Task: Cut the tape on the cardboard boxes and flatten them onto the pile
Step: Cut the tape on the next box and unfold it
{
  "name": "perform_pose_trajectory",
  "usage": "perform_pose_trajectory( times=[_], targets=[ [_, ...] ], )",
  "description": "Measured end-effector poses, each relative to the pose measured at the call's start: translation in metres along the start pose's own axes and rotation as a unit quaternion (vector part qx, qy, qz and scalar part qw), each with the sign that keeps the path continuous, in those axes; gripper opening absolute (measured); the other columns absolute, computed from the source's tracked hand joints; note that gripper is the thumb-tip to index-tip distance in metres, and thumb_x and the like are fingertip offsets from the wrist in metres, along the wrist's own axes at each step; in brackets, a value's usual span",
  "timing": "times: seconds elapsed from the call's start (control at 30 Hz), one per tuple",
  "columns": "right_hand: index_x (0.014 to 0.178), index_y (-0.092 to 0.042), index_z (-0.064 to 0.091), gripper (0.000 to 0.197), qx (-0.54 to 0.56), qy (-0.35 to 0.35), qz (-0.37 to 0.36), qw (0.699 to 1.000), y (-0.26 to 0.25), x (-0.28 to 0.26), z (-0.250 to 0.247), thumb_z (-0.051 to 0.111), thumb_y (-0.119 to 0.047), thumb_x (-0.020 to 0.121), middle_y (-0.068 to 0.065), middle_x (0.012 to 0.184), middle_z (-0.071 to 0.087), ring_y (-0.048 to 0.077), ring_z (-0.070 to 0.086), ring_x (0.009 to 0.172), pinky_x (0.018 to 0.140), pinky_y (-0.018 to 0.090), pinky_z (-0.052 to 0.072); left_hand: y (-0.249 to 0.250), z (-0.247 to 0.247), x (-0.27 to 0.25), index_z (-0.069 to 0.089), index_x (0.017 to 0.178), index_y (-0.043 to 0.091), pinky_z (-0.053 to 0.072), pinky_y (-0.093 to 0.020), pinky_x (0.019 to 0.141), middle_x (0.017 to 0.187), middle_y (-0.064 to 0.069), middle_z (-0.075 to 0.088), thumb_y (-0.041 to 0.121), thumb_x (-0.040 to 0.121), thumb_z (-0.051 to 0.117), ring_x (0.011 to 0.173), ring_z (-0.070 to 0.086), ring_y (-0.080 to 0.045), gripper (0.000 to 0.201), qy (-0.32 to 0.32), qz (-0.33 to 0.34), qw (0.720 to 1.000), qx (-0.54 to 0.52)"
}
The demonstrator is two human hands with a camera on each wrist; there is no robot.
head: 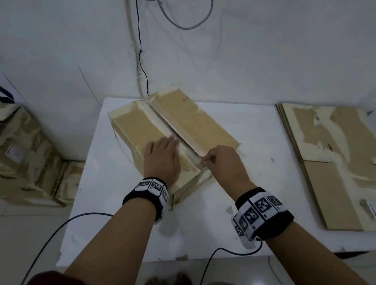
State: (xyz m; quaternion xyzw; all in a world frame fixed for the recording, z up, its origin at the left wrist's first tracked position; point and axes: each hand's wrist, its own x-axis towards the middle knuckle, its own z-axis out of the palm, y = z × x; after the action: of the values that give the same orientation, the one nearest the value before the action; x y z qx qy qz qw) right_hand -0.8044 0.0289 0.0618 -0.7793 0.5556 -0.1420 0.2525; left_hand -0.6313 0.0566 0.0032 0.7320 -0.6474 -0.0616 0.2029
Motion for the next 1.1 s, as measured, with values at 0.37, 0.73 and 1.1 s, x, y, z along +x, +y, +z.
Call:
perform_pose_trajectory(
  times=[0.37, 0.73, 1.1],
  targets=[
    [0.097, -0.018, 0.072, 0.01, 0.029, 0.069, 0.052, 0.996, 0.017, -0.028, 0.008, 0.064, -0.02, 0.093, -0.001, 0.099, 0.067, 0.014, 0.061, 0.095, 0.082, 0.03, 0.051, -0.004, -0.022, 0.015, 0.051, 0.13, 0.025, 0.03, -0.044, 0.093, 0.127, -0.005, 0.052, 0.041, 0.095, 0.029, 0.111, 0.048, -0.029, 0.044, -0.065, 0.071, 0.993, 0.073],
    [0.091, -0.019, 0.073, 0.005, 0.1, 0.128, 0.102, 0.982, 0.013, -0.034, 0.015, 0.069, -0.02, 0.09, 0.001, 0.096, 0.067, 0.012, 0.062, 0.089, 0.076, 0.024, 0.048, 0.007, -0.05, 0.045, 0.05, 0.126, 0.03, 0.035, -0.032, 0.098, 0.124, 0.007, 0.045, 0.069, 0.061, 0.071, 0.115, 0.04, -0.017, 0.079, -0.27, 0.234, 0.931, 0.078],
    [0.083, -0.015, 0.074, 0.005, 0.175, 0.132, 0.095, 0.971, 0.02, -0.032, 0.014, 0.074, -0.02, 0.085, -0.013, 0.075, 0.063, 0.005, 0.056, 0.067, 0.068, 0.023, 0.047, 0.029, -0.051, 0.053, 0.052, 0.104, 0.023, 0.03, -0.029, 0.078, 0.101, 0.005, 0.055, 0.071, 0.048, 0.077, 0.097, 0.036, -0.017, 0.078, -0.297, 0.273, 0.909, 0.109]
  ],
)
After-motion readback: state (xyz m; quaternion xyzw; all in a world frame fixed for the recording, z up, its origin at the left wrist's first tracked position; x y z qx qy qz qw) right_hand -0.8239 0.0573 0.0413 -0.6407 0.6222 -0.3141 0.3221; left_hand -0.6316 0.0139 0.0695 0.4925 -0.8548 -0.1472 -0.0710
